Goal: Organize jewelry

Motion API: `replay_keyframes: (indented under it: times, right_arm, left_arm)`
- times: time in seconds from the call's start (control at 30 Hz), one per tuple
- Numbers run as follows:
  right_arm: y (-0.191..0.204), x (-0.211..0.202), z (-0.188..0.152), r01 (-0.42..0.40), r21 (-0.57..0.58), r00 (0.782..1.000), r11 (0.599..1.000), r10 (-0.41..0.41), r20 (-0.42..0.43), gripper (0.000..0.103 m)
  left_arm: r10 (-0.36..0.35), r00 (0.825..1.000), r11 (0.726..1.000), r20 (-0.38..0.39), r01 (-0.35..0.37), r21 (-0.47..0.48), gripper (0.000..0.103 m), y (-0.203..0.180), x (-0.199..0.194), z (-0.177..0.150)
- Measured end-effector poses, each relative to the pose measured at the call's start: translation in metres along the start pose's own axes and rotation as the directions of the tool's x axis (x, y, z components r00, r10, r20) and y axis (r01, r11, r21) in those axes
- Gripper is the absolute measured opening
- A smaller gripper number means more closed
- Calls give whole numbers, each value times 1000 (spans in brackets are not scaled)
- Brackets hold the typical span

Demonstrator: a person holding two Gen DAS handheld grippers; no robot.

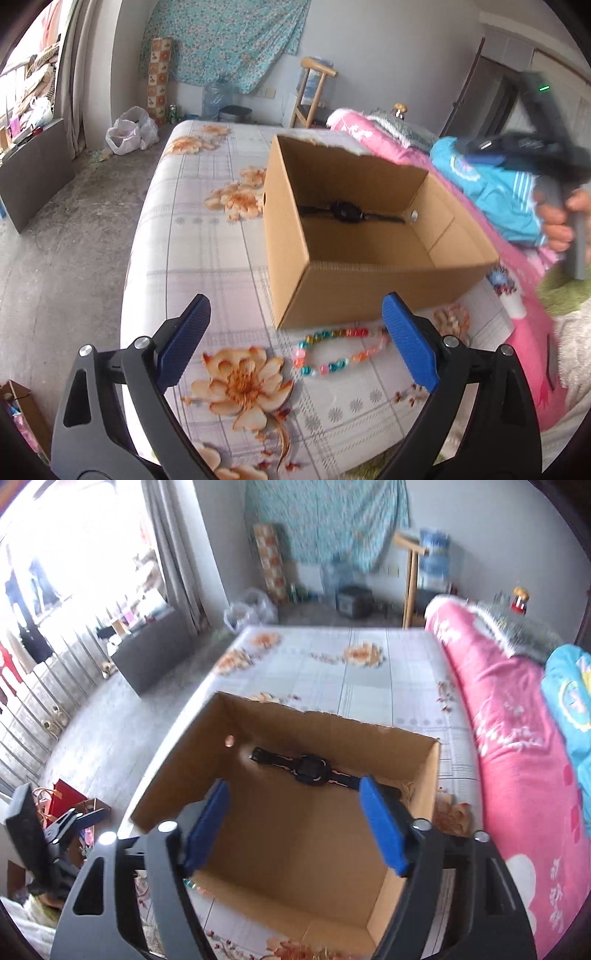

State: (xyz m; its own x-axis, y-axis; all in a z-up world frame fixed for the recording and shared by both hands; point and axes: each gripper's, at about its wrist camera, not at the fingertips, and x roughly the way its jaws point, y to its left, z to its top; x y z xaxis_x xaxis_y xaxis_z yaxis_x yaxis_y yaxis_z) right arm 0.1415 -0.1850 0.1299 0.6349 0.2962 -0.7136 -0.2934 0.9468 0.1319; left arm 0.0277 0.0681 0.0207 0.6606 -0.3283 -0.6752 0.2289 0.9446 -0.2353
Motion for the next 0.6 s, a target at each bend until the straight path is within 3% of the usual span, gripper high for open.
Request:
replay_keyframes:
  times: [0.17,0.37,0.5,0.6]
  right_arm:
    - [15,-34,-64,43,4,998,999,-43,47,90]
    - [31,5,-147,169,72,982,983,-161,-103,90]
    - [32,25,-174,255,110,957,961,-235,-167,95]
    - [35,30,-189,318,106,940,942,-299,-165,96]
  left_arm:
    - [81,991,995,-108,-75,58,91,-15,15,-38]
    - [194,948,974,-251,-156,163,90,-31,54,-79]
    - [222,944,966,-245,-177,191,91,-35,61,-88]
    - [222,945,966,-239,-181,183,95,-33,61,-90]
